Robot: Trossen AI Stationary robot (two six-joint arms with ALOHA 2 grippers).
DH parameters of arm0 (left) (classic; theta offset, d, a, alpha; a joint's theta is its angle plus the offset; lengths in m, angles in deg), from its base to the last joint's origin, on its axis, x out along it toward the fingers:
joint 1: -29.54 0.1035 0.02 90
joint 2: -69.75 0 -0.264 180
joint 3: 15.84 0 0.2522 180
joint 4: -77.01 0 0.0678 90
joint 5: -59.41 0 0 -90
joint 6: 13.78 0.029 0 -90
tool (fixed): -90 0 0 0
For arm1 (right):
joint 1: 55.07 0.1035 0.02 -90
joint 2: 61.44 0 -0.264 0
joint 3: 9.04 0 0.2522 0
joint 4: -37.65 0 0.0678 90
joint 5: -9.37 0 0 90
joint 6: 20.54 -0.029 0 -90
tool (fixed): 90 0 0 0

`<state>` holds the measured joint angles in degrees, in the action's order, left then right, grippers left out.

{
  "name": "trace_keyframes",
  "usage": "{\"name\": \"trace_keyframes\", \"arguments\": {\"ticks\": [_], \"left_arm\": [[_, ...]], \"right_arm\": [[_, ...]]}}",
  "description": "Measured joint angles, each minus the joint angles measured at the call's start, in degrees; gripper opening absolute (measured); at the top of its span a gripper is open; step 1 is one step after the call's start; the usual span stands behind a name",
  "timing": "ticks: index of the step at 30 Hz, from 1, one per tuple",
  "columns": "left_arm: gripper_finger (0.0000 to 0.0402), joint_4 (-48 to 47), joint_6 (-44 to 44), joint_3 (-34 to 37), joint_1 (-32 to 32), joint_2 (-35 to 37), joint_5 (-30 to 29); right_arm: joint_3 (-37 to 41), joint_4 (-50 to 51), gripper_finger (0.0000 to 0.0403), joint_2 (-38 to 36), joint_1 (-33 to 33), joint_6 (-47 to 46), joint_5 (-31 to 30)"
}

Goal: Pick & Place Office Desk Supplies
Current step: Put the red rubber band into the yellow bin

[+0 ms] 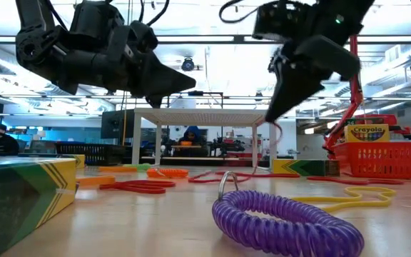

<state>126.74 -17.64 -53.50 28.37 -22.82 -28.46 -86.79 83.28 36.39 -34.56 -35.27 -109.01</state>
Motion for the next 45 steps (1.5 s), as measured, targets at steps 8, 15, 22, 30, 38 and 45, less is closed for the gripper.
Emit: {"name": "trace_keyframes", "arguments": {"ticks": [8, 15, 22, 30, 38, 45], "left_arm": [[0.0125, -4.2, -5.3, -1.8, -2.5, 0.0, -2.4], [0.0208, -19.6, -5.5, -11.1, -4.5, -1.6, -6.6], [0.0222, -20.5, -5.3, -14.7, -4.9, -3.5, -5.9], [0.0134, -23.2, -8.2, -16.5, -4.9, -5.2, -8.3], [0.001, -23.8, -8.8, -16.4, -4.7, -4.6, -9.6], [0.0005, -31.8, -7.8, -16.4, -4.7, -0.1, -13.7]], "right_arm": [[0.0, -5.7, 0.0008, -2.1, -1.5, 7.2, -4.6], [0.0, -12.3, 0.0004, -2.1, -1.5, 10.6, -5.3], [0.0, -13.1, 0.0004, -2.2, -1.4, 10.5, -6.5], [-0.1, -16.2, 0.0009, -2.2, -1.4, 10.2, -7.7], [-0.1, -18.8, 0.0016, -2.2, -1.4, 10.0, -8.2], [-0.1, -16.1, 0.0102, -4.2, -0.5, 12.5, -13.3]]}}
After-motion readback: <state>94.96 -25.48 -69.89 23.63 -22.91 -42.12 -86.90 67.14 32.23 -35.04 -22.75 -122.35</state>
